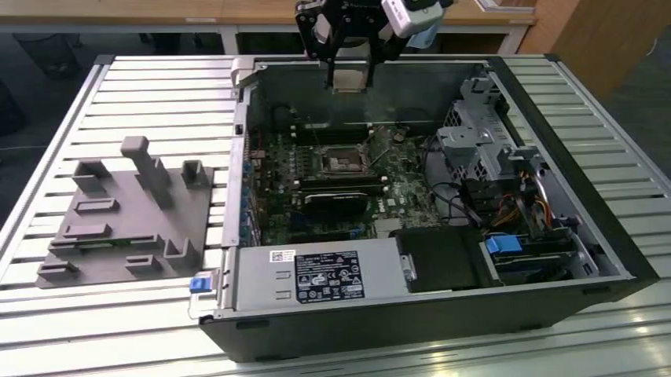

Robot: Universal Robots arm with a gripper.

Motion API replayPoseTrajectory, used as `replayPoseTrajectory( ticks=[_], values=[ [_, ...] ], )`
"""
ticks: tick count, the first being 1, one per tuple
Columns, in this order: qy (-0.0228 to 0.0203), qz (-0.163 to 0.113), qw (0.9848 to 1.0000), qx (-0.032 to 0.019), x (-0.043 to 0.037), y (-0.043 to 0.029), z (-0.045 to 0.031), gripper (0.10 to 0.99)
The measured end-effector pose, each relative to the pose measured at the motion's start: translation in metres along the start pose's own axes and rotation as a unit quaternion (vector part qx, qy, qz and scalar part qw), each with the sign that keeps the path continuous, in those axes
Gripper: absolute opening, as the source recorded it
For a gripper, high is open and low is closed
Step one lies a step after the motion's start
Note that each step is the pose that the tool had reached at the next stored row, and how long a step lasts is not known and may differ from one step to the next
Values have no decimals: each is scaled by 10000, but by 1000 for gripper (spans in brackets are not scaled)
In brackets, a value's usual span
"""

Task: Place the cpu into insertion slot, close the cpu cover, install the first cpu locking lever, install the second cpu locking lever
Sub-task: 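Place the cpu into insertion slot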

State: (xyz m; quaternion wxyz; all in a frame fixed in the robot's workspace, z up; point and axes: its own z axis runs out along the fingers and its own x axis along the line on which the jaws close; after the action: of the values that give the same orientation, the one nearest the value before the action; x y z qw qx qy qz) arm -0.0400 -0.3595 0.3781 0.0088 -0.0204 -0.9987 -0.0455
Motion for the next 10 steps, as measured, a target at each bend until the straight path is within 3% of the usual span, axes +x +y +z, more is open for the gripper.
replayPoseTrajectory(
  ticks=[10],
  values=[
    [-10, 115, 9999, -2, 1, 0, 1, 537]
  ],
)
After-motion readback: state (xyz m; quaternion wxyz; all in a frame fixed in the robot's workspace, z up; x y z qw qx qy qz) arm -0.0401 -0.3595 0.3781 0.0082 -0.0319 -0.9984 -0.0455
